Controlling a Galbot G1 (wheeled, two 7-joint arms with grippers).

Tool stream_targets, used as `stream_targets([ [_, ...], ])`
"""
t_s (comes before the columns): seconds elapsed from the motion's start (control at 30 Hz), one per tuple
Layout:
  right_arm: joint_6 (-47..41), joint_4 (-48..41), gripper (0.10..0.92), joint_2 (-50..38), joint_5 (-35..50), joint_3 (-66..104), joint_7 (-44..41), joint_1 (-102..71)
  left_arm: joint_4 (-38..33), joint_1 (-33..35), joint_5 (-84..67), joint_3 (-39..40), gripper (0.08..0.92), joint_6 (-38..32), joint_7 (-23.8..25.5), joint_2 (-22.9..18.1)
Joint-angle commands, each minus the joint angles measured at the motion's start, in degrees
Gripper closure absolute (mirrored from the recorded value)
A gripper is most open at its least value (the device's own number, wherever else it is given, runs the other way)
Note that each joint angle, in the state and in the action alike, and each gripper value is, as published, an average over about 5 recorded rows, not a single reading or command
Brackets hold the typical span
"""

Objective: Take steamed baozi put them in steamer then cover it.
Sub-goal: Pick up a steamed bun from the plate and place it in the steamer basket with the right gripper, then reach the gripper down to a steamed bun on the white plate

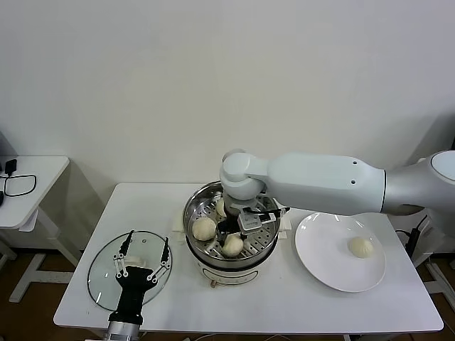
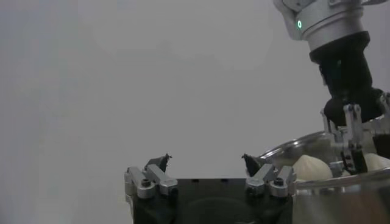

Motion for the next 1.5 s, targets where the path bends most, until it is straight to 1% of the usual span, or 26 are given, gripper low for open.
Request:
stream_targets([
  [0.03,1.2,0.0,0.405,0.6,-1.4,0.2,-0.5,-1.3,0.1,0.0,0.0,0.0,0.177,-0.1,0.0,0.0],
  [0.13,1.2,0.0,0.385,0.4,-1.6,0.3,-0.2,-1.4,0.2,-0.2,0.0,0.0,0.177,-0.1,0.0,0.0],
  [0.2,1.1,0.2,0.345,0.3,-1.7,0.3,0.0,-1.4,0.3,-0.2,0.0,0.0,0.177,-0.1,0.0,-0.1],
  [0.3,1.1,0.3,0.263,0.1,-2.0,0.6,0.3,-1.3,0.4,-0.2,0.0,-0.1,0.177,-0.1,0.0,-0.1],
  [0.4,1.1,0.1,0.214,-0.2,-2.1,1.6,0.4,-1.2,0.5,-0.2,0.1,-0.1,0.177,-0.1,0.0,-0.1],
  [0.53,0.4,-0.1,0.203,-1.5,-1.1,4.1,0.2,-0.6,0.3,-0.3,0.1,-0.3,0.177,0.1,0.0,-0.1],
  [0.67,-3.5,-1.6,0.203,-4.2,3.5,8.2,-1.6,0.3,0.0,-0.3,0.1,-0.6,0.177,0.3,0.0,-0.1],
  [0.8,-13.3,-5.2,0.203,-9.1,12.3,10.8,-4.7,3.3,-0.8,-0.1,0.0,-1.0,0.177,0.5,0.0,-0.1],
  [0.97,-33.3,-11.4,0.203,-17.5,31.5,5.6,-5.4,10.3,-1.5,0.1,0.0,-1.3,0.177,0.5,0.0,0.0],
  [1.07,-40.0,-17.3,0.203,-23.1,36.7,3.0,-6.5,11.9,-1.6,0.1,-0.1,-1.3,0.177,0.5,0.0,0.2],
  [1.17,-41.5,-23.2,0.203,-27.7,36.4,0.5,-7.9,11.3,-1.5,0.0,-0.2,-1.3,0.177,0.7,0.1,0.4],
  [1.3,-40.5,-28.0,0.203,-33.0,32.7,0.4,-8.9,6.1,-1.5,-0.1,-0.6,-1.3,0.177,1.1,0.1,0.5],
  [1.5,-36.8,-33.3,0.203,-37.0,24.7,9.2,-7.8,-8.8,-1.9,0.0,-0.7,-1.4,0.177,1.6,0.2,0.3],
])
